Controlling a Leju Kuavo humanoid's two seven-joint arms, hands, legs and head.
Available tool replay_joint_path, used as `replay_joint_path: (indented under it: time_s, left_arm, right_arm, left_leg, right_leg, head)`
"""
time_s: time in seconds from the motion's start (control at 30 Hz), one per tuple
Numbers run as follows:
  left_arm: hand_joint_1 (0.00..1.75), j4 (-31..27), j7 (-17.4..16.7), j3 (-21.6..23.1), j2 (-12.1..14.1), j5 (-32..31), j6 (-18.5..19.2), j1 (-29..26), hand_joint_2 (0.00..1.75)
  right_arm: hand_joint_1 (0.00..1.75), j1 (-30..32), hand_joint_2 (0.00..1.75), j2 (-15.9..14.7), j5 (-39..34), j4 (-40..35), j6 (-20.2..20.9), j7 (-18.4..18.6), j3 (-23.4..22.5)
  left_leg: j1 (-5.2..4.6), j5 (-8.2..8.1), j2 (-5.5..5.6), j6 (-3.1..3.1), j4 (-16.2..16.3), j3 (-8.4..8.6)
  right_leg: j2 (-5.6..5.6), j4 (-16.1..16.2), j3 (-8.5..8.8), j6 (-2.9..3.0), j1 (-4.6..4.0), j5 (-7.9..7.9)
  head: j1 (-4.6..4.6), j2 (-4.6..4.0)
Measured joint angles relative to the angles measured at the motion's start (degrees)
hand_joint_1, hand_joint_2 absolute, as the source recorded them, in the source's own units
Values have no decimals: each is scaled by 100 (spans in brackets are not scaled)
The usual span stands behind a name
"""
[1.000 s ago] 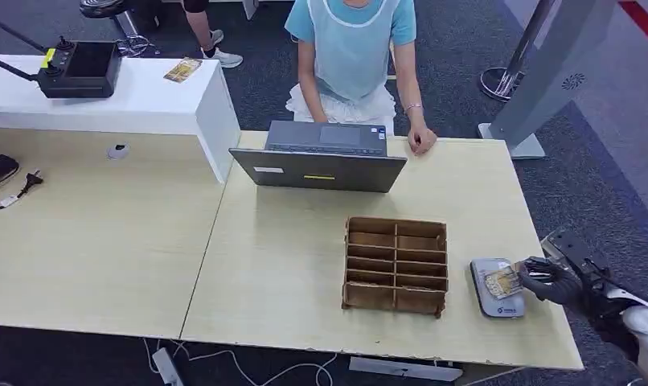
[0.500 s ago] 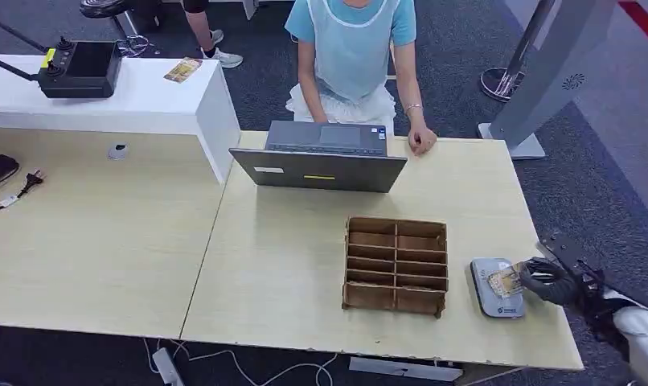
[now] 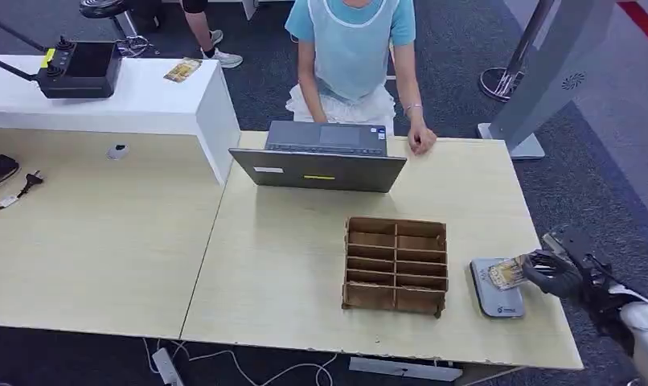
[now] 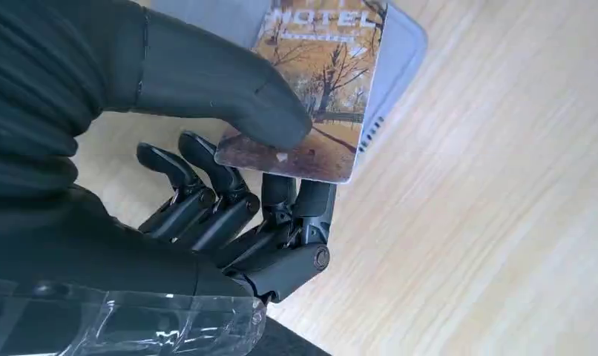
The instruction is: Pass the card to the sensor for recognition and then transmit it.
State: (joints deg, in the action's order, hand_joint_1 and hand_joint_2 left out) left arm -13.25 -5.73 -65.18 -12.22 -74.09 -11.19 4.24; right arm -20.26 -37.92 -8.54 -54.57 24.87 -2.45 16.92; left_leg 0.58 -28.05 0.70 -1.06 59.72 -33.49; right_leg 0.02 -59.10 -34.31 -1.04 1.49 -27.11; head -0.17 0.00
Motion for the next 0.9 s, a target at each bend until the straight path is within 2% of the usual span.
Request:
replay_joint_path:
  time_s: [0.4,0.63,0.8,0.9]
  left_arm:
    - [0,0,35,0,0,42,0,-1,0]
    - [0,0,52,0,0,57,2,4,0]
    - [0,0,59,0,0,57,2,0,0]
    - [0,0,61,0,0,41,4,5,0]
  right_arm:
    - [175,-771,175,-256,-733,-376,613,144,-204]
    - [175,-1406,175,-339,-1034,-595,691,293,-85]
    - [175,-1567,175,-341,-1041,-638,694,284,19]
    - [175,-1931,175,-315,-1117,-643,713,310,219]
  left_leg:
    - [-1,1,-2,0,1,2]
    - [0,2,-1,-1,1,4]
    - [-1,3,-1,1,0,-3]
    - [-2,3,-9,1,0,-7]
  right_leg:
    - [1,0,-1,0,1,0]
    - [1,0,0,0,1,0]
    - [-1,-1,2,0,1,1]
    - [11,-2,-3,0,3,2]
  head:
    - [-2,0]
    - [0,0]
    - [0,0]
    - [-2,0]
